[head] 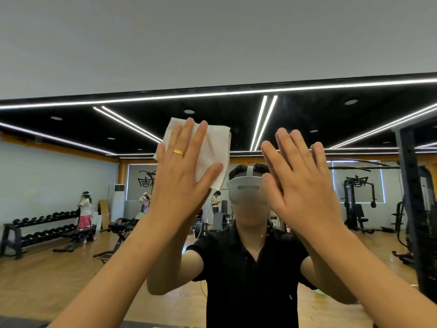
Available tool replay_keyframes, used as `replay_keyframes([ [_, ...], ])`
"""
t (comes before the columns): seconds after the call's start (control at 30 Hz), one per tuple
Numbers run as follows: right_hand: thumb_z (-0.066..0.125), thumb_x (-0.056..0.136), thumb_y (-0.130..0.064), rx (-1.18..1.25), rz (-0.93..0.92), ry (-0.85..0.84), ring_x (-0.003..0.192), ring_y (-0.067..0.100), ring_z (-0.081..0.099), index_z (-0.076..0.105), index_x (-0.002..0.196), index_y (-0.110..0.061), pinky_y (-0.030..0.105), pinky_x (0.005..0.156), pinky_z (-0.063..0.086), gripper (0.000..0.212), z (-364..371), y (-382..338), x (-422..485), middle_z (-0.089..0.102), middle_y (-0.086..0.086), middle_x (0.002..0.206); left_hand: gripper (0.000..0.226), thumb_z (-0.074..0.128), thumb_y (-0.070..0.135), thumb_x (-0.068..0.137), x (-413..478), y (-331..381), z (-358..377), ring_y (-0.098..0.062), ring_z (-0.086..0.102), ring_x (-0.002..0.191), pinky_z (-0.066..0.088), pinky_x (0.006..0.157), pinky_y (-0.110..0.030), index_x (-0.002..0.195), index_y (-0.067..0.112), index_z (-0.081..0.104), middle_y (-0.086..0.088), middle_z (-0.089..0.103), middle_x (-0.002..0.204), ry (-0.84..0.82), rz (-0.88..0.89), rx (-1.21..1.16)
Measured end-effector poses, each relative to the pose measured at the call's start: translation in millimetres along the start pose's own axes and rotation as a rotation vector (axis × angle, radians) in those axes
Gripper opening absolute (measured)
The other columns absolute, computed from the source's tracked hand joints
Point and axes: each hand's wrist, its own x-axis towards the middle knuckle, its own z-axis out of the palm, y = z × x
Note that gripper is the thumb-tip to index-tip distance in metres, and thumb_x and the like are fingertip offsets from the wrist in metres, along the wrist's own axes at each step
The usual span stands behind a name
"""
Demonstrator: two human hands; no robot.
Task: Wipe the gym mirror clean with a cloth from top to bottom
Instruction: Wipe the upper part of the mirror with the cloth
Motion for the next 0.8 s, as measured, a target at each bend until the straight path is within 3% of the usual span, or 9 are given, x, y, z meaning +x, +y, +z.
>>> replay_keyframes([
  [0.07, 0.035, 0.104, -0.041, 0.001, 0.001, -0.002, 0.160, 0.025, 0.010, 0.034, 0.161, -0.022, 0.049, 0.129, 0.001, 0.060, -1, 0, -1, 0.020, 0.009, 0.171, 0.076, 0.041, 0.063, 0.098, 4, -3, 2, -0.023, 0.009, 0.158, 0.002, 0.124, -0.054, 0.163, 0.032, 0.013, 0.000, 0.015, 0.171, -0.006, 0.017, 0.037],
  [0.13, 0.034, 0.104, -0.041, 0.005, 0.006, -0.002, 0.160, 0.025, 0.010, 0.034, 0.161, -0.022, 0.050, 0.129, 0.002, 0.060, -1, 0, -1, 0.021, 0.008, 0.171, 0.069, 0.040, 0.060, 0.099, 7, -3, 2, -0.025, 0.009, 0.158, 0.005, 0.123, -0.058, 0.160, 0.032, 0.025, 0.000, 0.019, 0.170, -0.001, 0.022, 0.046],
  [0.3, 0.032, 0.104, -0.043, 0.016, 0.009, -0.009, 0.160, 0.023, 0.008, 0.033, 0.161, -0.023, 0.051, 0.129, 0.004, 0.061, -2, -1, 0, 0.019, 0.007, 0.171, 0.047, 0.054, 0.035, 0.100, 16, -2, -6, -0.028, 0.035, 0.148, 0.036, 0.113, -0.052, 0.146, 0.023, 0.054, -0.003, 0.048, 0.155, 0.078, 0.011, -0.020],
  [0.4, 0.032, 0.104, -0.043, 0.009, 0.012, -0.017, 0.160, 0.022, 0.007, 0.032, 0.162, -0.024, 0.051, 0.129, 0.004, 0.061, -2, -1, 0, 0.017, 0.006, 0.172, 0.042, 0.057, 0.024, 0.099, 14, -2, -15, -0.037, 0.067, 0.116, 0.058, 0.092, -0.052, 0.140, 0.016, 0.061, -0.015, 0.062, 0.141, 0.157, 0.059, -0.010],
  [0.47, 0.033, 0.104, -0.043, 0.009, 0.013, -0.016, 0.160, 0.023, 0.007, 0.032, 0.162, -0.024, 0.050, 0.129, 0.003, 0.061, -2, -1, 0, 0.017, 0.006, 0.172, 0.041, 0.055, 0.022, 0.100, -1, 7, -15, -0.037, 0.072, 0.100, 0.063, 0.078, -0.049, 0.139, 0.012, 0.060, -0.020, 0.065, 0.135, 0.172, 0.136, 0.034],
  [0.53, 0.034, 0.104, -0.043, 0.000, 0.014, -0.015, 0.160, 0.023, 0.008, 0.032, 0.162, -0.024, 0.049, 0.129, 0.001, 0.061, -1, -1, 1, 0.018, 0.007, 0.172, 0.045, 0.058, 0.017, 0.100, -22, 16, -3, -0.038, 0.058, 0.126, 0.055, 0.092, -0.055, 0.144, 0.010, 0.053, -0.020, 0.058, 0.143, 0.136, 0.188, 0.099],
  [0.6, 0.034, 0.103, -0.043, -0.009, 0.016, -0.011, 0.160, 0.024, 0.008, 0.032, 0.161, -0.024, 0.048, 0.129, 0.000, 0.061, 0, -1, 1, 0.018, 0.007, 0.172, 0.058, 0.059, 0.015, 0.102, -39, 21, 11, -0.035, 0.021, 0.154, 0.026, 0.119, -0.058, 0.155, 0.009, 0.037, -0.018, 0.036, 0.162, 0.053, 0.197, 0.145],
  [0.7, 0.034, 0.103, -0.043, -0.004, 0.012, -0.005, 0.160, 0.025, 0.010, 0.032, 0.161, -0.024, 0.048, 0.129, 0.000, 0.061, 0, -1, 1, 0.018, 0.007, 0.171, 0.057, 0.029, 0.028, 0.110, -45, 19, 21, -0.026, -0.004, 0.159, -0.001, 0.128, -0.045, 0.163, 0.013, 0.017, -0.010, 0.011, 0.171, 0.006, 0.162, 0.085],
  [0.8, 0.036, 0.103, -0.042, 0.006, 0.010, 0.014, 0.159, 0.026, 0.013, 0.035, 0.160, -0.022, 0.051, 0.128, 0.005, 0.060, 1, -2, 1, 0.021, 0.009, 0.171, 0.056, 0.028, 0.030, 0.108, -39, 20, 21, -0.013, -0.012, 0.158, -0.007, 0.125, -0.038, 0.162, 0.019, 0.018, 0.000, 0.008, 0.170, -0.004, 0.144, -0.020],
])
